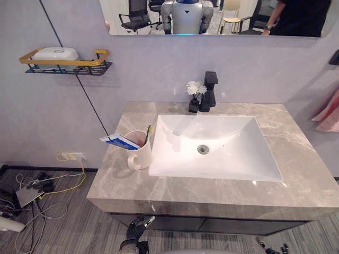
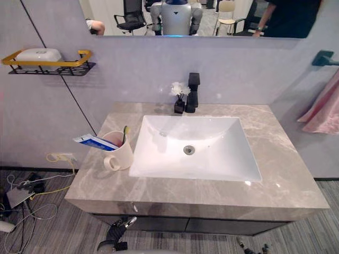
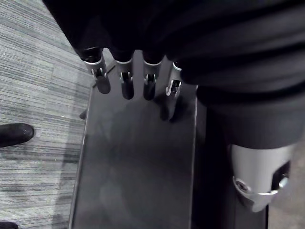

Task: Organize washtable

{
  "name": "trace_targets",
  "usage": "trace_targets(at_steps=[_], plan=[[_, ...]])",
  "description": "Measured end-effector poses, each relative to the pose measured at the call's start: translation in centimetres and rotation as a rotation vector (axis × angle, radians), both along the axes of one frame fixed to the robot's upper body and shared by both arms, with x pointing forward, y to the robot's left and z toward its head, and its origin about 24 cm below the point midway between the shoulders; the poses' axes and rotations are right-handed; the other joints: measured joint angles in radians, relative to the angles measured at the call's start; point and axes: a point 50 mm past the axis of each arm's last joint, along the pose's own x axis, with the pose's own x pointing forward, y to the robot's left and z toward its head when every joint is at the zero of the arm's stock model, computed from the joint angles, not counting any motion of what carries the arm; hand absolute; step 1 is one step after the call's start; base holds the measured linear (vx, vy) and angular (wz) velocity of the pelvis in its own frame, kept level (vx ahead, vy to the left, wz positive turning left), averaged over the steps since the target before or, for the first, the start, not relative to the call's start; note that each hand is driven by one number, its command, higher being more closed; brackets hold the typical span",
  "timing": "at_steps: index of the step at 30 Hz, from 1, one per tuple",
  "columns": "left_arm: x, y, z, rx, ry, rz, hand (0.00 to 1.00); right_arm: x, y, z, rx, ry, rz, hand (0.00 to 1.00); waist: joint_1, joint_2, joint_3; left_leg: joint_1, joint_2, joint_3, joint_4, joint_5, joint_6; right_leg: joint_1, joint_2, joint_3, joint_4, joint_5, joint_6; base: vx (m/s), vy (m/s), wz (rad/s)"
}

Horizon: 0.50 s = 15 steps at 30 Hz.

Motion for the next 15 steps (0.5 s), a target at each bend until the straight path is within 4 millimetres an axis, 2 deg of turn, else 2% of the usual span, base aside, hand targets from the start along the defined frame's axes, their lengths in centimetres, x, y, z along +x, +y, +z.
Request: trace_targets(at_steps=[7,15], plan=[[0.1,0.5,-0.3,0.014,0.018,-0.041,0.0,-0.7,2.8,-2.0,0.161,0.082,0.133,0.0,0.002,-0.004,0.003,0.011,-0.01,-0.046,0.0,0.005,0.004,0.039,0.002,-0.042,-0.032,-0.004,0.004,0.04,-0.014,0.17],[0.7,1.1,-0.2,0.032,0.016,-0.094,0.0,1.0,2.8,-2.4,0.182,0.081,0.233,0.0,0.001,-0.014,0.041,0.006,-0.017,-0.086,0.0,0.008,0.0,0.052,0.005,-0.065,-0.044,-0.004,0.004,0.0,-0.022,0.09]])
